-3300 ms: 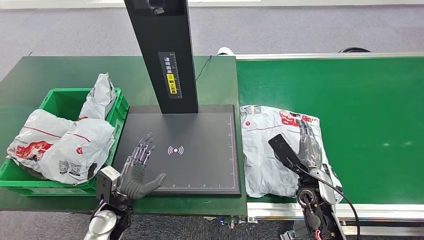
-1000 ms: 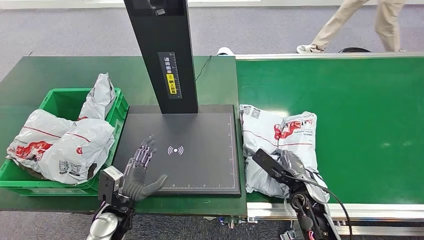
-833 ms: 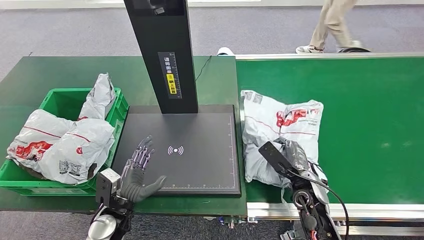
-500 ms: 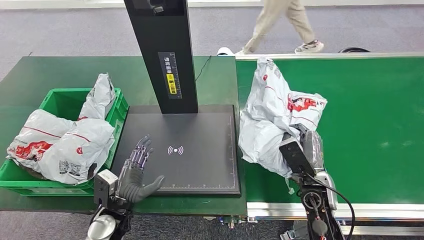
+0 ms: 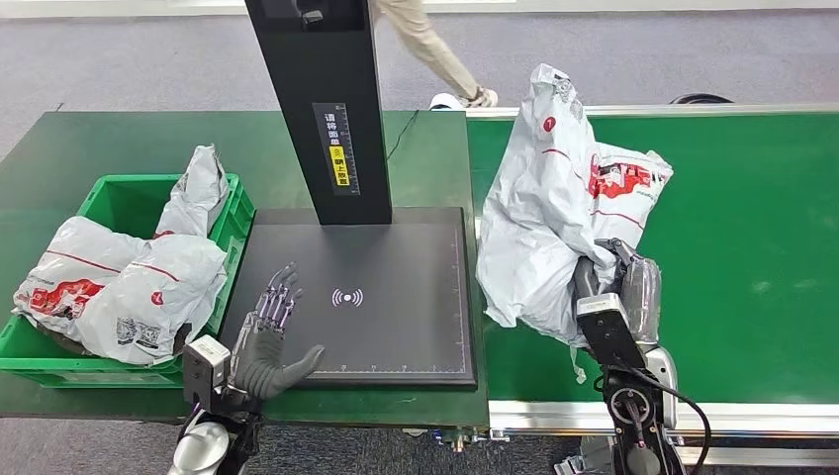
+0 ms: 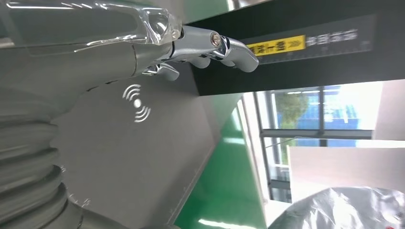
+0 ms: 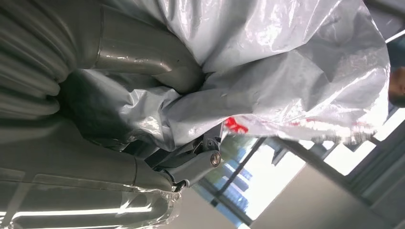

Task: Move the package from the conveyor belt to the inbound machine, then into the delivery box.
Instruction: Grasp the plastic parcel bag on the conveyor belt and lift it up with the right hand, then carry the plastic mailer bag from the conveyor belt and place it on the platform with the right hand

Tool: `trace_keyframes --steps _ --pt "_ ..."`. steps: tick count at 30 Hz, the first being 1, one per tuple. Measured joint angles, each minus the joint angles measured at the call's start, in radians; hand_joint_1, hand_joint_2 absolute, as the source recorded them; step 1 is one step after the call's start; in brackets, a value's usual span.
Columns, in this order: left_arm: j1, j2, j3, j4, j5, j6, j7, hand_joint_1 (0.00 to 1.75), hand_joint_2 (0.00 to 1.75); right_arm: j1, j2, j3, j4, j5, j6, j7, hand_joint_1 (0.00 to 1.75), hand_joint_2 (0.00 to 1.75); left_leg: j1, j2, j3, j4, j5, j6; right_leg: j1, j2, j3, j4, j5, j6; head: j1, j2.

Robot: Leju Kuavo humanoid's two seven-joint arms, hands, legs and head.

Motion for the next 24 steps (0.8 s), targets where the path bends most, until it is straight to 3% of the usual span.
trace_keyframes --steps 7,14,17,22,24 --pt "-0.039 0.002 -0.001 0.002 -0.012 0.059 -0.04 0.0 1.75 -0.019 0.012 0.121 0.005 0.01 0.162 0.001 1.75 1.75 0.0 0.0 0.0 0.0 0.0 0.0 0.0 0.0 0.001 0.0 0.0 0.0 0.0 0.0" --pt "-0.062 0.005 -0.005 0.002 0.026 0.08 -0.058 0.0 1.75 -0.181 -0.001 0.336 0.167 0.089 0.338 0.057 1.75 1.75 0.0 0.0 0.001 0.0 0.001 0.0 0.0 0.0 0.001 0.0 0.0 0.0 0.0 0.0" --pt "-0.064 0.008 -0.005 0.002 0.032 0.082 -0.059 0.0 1.75 -0.236 -0.008 0.413 0.229 0.113 0.376 0.07 1.75 1.75 0.0 -0.001 0.0 0.0 0.001 0.0 0.0 -0.001 0.001 0.0 0.0 0.0 0.0 0.0" --pt "-0.064 0.009 -0.005 0.002 0.034 0.083 -0.059 0.0 1.75 -0.263 -0.012 0.447 0.262 0.126 0.402 0.079 1.75 1.75 0.0 0.0 0.0 0.0 0.001 0.0 0.0 0.0 0.001 0.0 0.0 0.0 0.0 0.0" --pt "-0.074 0.012 -0.005 0.005 0.041 0.086 -0.055 0.0 1.75 -0.32 -0.011 0.523 0.346 0.159 0.443 0.101 1.75 1.75 0.0 0.0 0.0 0.0 0.001 0.0 0.0 0.0 0.0 0.0 0.0 0.0 0.0 0.0"
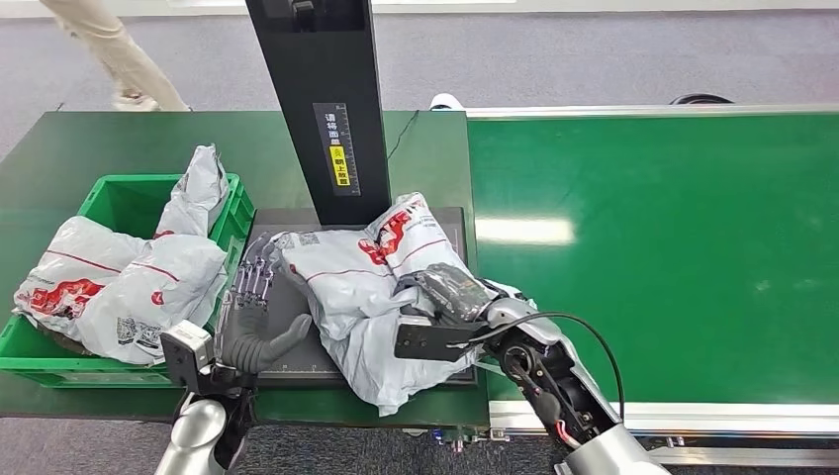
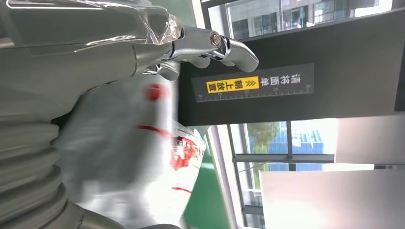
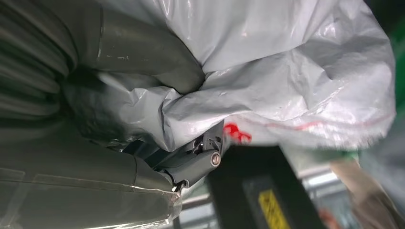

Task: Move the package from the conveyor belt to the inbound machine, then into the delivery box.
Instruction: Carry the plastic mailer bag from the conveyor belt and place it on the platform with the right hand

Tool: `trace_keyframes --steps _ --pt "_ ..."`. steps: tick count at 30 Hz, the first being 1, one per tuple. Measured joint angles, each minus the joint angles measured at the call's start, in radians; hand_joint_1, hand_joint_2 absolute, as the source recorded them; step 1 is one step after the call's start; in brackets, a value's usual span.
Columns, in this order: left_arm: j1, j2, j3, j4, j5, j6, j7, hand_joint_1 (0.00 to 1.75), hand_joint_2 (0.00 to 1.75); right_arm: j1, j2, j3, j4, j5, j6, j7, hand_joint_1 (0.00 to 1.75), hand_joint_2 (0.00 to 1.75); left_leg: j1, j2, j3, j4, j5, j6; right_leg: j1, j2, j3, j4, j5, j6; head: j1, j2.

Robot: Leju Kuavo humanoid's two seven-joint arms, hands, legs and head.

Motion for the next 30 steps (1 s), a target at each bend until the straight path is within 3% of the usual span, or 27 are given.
trace_keyframes --steps 2,10,17,22,23,24,27,28,30 --pt "-0.016 0.002 -0.001 0.006 0.009 0.004 0.008 0.0 1.75 -0.067 0.01 0.09 0.1 0.032 0.043 0.023 1.75 1.75 0.0 0.0 0.0 0.0 0.0 0.0 0.0 0.0 0.0 0.0 0.0 0.0 0.0 0.0" --pt "-0.053 0.0 -0.015 0.04 0.017 0.016 0.02 0.0 1.75 -0.19 0.066 0.272 0.297 0.072 0.123 0.082 1.75 1.75 0.0 0.001 0.001 0.0 0.0 0.0 0.0 0.001 0.0 0.0 0.0 0.0 0.0 0.0" --pt "-0.061 -0.002 -0.019 0.055 0.017 0.018 0.022 0.0 1.75 -0.236 0.085 0.334 0.365 0.071 0.13 0.078 1.75 1.75 0.0 0.001 0.002 0.0 0.0 0.0 0.0 0.001 0.001 0.0 0.0 0.0 0.0 0.0" --pt "-0.058 -0.002 -0.022 0.055 0.022 0.024 0.026 0.0 1.75 -0.242 0.089 0.37 0.374 0.03 0.098 -0.009 1.75 1.75 0.0 0.001 0.003 0.0 0.0 0.0 0.0 0.001 0.002 0.0 0.0 0.0 0.0 0.0" --pt "-0.055 -0.001 -0.024 0.055 0.024 0.025 0.026 0.0 1.75 -0.239 0.089 0.374 0.372 0.018 0.081 -0.024 1.68 1.75 0.0 0.001 0.003 0.0 0.0 0.0 0.0 0.001 0.002 0.0 0.0 0.0 0.0 0.0" --pt "-0.052 0.0 -0.025 0.054 0.025 0.027 0.026 0.0 1.75 -0.235 0.088 0.378 0.367 0.007 0.065 -0.035 1.45 1.75 0.0 0.001 0.003 0.0 0.0 0.0 0.0 0.001 0.002 0.0 0.0 0.0 0.0 0.0" --pt "-0.04 0.003 -0.025 0.052 0.027 0.031 0.026 0.0 1.75 -0.23 0.083 0.385 0.347 -0.015 0.027 -0.041 0.22 1.75 0.0 0.001 0.002 0.0 0.0 0.0 0.0 0.001 0.001 0.0 0.0 0.0 0.0 0.0" --pt "-0.036 0.004 -0.025 0.05 0.028 0.032 0.026 0.0 1.75 -0.228 0.08 0.386 0.34 -0.021 0.016 -0.039 0.01 1.75 0.0 0.001 0.002 0.0 0.0 0.0 0.0 0.001 0.001 0.0 0.0 0.0 0.0 0.0" --pt "-0.03 0.007 -0.025 0.046 0.029 0.032 0.026 0.0 1.75 -0.225 0.075 0.386 0.326 -0.035 -0.015 -0.034 0.0 1.75 0.0 0.001 0.002 0.0 0.0 0.0 0.0 0.001 0.001 0.0 0.0 0.0 0.0 0.0"
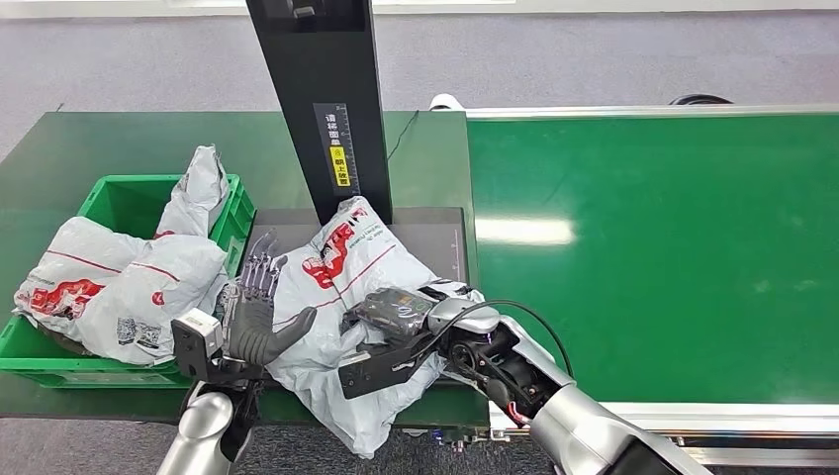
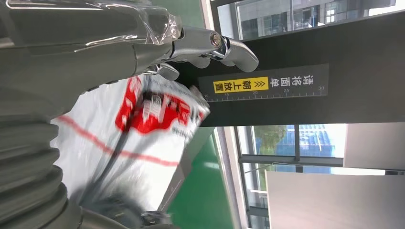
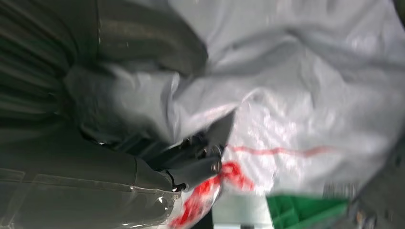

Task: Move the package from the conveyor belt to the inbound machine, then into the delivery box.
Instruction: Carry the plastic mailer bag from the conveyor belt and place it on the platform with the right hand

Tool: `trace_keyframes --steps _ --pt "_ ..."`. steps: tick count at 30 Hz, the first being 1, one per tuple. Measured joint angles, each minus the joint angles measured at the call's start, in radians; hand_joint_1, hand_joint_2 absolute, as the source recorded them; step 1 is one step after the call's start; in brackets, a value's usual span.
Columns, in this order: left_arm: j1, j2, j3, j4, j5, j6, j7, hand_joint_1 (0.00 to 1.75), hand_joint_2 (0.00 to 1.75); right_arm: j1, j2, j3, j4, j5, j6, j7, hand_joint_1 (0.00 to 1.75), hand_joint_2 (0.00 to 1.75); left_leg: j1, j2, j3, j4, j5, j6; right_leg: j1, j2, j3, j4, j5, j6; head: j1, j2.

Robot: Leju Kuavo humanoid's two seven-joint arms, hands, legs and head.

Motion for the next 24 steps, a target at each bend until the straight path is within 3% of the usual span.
trace_keyframes --steps 6,16,24 --pt "0.025 0.007 0.002 -0.018 0.003 0.0 -0.009 0.0 1.75 0.031 -0.024 -0.052 -0.062 -0.048 -0.107 0.005 0.0 1.75 0.0 0.0 0.0 0.0 0.0 0.0 0.0 0.0 0.0 0.0 0.0 0.0 0.0 0.0" --pt "0.051 0.008 0.017 -0.046 -0.009 -0.004 -0.012 0.0 1.75 0.094 -0.06 -0.162 -0.152 -0.069 -0.183 0.005 0.0 1.75 0.0 0.0 0.0 0.0 0.0 0.0 0.0 0.0 0.0 0.0 0.0 0.0 0.0 0.0" --pt "0.068 0.006 0.026 -0.06 -0.031 -0.019 -0.013 0.0 1.75 0.207 -0.067 -0.318 -0.276 -0.174 -0.276 -0.021 0.0 1.75 0.0 -0.001 -0.001 0.0 0.0 0.0 0.0 0.0 0.0 0.0 0.0 0.0 0.0 0.0"
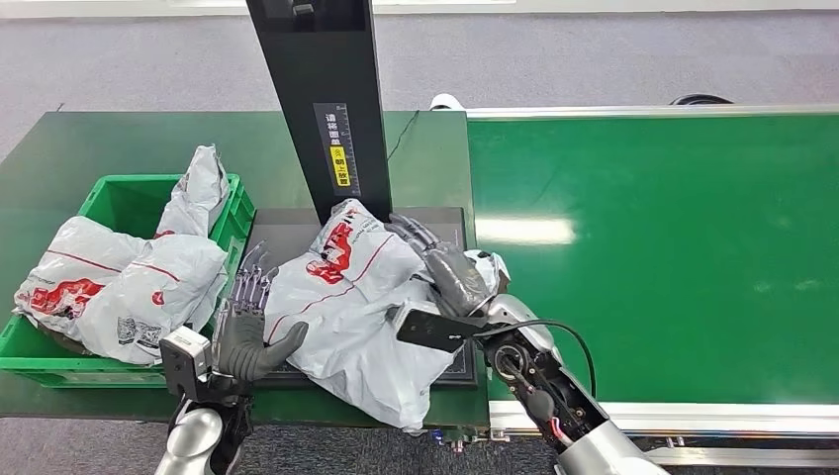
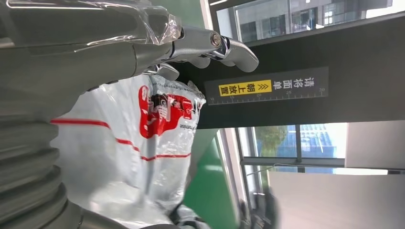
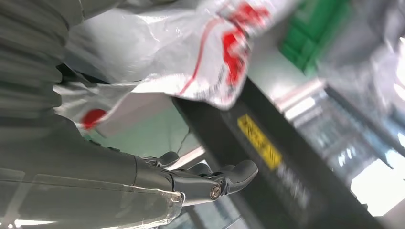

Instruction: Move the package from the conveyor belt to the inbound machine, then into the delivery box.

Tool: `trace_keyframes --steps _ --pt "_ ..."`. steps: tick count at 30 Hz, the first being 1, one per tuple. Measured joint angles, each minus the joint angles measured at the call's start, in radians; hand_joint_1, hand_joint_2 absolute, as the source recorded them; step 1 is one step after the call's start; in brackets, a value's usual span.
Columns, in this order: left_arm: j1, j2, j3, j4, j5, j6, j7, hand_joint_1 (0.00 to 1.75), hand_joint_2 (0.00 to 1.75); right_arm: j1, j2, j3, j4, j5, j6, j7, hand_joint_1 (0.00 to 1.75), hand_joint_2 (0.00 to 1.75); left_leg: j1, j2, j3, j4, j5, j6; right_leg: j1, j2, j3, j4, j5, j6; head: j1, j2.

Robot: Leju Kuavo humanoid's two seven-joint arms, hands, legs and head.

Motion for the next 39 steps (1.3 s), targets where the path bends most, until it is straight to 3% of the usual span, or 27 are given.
trace_keyframes --steps 7,12,25,31,36,39 --pt "0.01 -0.006 -0.001 -0.006 -0.03 -0.007 0.014 0.0 1.75 0.099 0.013 -0.169 -0.104 -0.19 -0.019 -0.059 0.0 1.75 0.0 0.0 0.0 0.0 0.0 0.0 0.0 0.0 0.0 0.0 0.0 0.0 0.0 0.0" --pt "0.013 -0.003 -0.014 -0.006 -0.08 -0.023 0.033 0.0 1.75 0.127 0.019 -0.234 -0.124 -0.232 -0.01 -0.081 0.0 1.75 0.0 0.0 0.0 0.0 0.0 0.0 0.0 0.0 0.0 0.0 0.0 0.0 0.0 0.0" --pt "0.02 0.027 -0.112 0.001 -0.308 -0.011 0.049 0.0 1.75 0.129 0.032 -0.268 -0.122 -0.256 0.019 -0.086 0.0 1.75 0.0 0.0 0.0 0.0 0.0 0.0 0.0 0.0 0.0 0.0 0.0 0.0 0.0 0.0" --pt "0.015 0.041 -0.167 -0.001 -0.501 0.081 0.056 0.0 1.75 0.129 0.032 -0.281 -0.12 -0.27 0.04 -0.088 0.0 1.75 0.0 0.0 0.0 0.0 0.0 0.0 0.0 0.0 0.0 0.0 0.0 0.0 0.0 0.0" --pt "-0.002 0.069 -0.259 -0.004 -0.773 0.104 0.141 0.0 1.75 0.129 0.032 -0.293 -0.12 -0.271 0.042 -0.088 0.0 1.75 0.0 0.0 0.0 0.0 0.0 0.0 0.0 0.0 0.0 0.0 0.0 0.0 0.0 0.0" --pt "-0.013 0.083 -0.314 0.018 -0.848 0.092 0.178 0.0 1.75 0.129 0.032 -0.298 -0.12 -0.271 0.044 -0.088 0.0 1.75 0.0 0.0 0.0 0.0 0.0 0.0 0.0 0.0 0.0 0.0 0.0 0.0 0.0 0.0"
